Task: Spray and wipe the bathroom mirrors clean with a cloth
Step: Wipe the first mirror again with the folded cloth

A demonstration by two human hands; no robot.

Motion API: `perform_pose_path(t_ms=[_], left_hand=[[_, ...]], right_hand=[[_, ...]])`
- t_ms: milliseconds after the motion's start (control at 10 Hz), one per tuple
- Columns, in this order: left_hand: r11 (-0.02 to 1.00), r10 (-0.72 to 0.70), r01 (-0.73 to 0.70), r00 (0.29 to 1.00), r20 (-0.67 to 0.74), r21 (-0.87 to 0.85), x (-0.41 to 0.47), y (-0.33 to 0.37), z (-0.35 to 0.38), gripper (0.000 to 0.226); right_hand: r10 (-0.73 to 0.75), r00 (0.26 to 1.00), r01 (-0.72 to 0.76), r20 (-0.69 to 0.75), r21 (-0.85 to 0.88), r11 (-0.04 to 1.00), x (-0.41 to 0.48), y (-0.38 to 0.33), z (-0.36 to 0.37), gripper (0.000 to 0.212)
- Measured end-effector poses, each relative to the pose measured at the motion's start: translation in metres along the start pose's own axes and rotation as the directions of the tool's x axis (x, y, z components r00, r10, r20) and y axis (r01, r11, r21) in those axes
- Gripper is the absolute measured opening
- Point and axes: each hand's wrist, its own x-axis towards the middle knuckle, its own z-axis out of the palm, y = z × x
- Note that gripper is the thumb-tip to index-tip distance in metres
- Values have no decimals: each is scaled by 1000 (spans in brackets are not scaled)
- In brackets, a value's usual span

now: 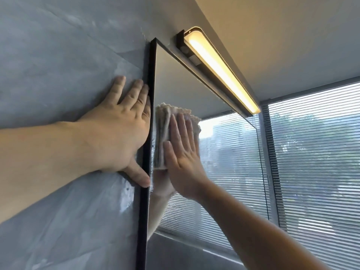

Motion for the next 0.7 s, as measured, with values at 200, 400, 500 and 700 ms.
perform_pose_path(t_ms=[200, 400, 500, 700], left_hand=[[994, 51, -63, 991, 127, 92, 17, 24, 3, 163], [999, 30, -32, 993, 118, 16, -1, 16, 18, 170], [998, 18, -34, 964, 265, 57, 53, 76, 43, 151], [998, -19, 17, 999, -33, -64, 13, 44, 24, 144]], right_hand=[[15, 999, -15, 33, 1, 1000, -14, -7, 5, 62], [91, 987, -89, -133, 20, 996, -1, 72, 26, 55], [407, 881, -384, -239, 142, 913, 3, 151, 33, 53], [842, 536, -815, -65, 221, 536, -33, 206, 18, 57]])
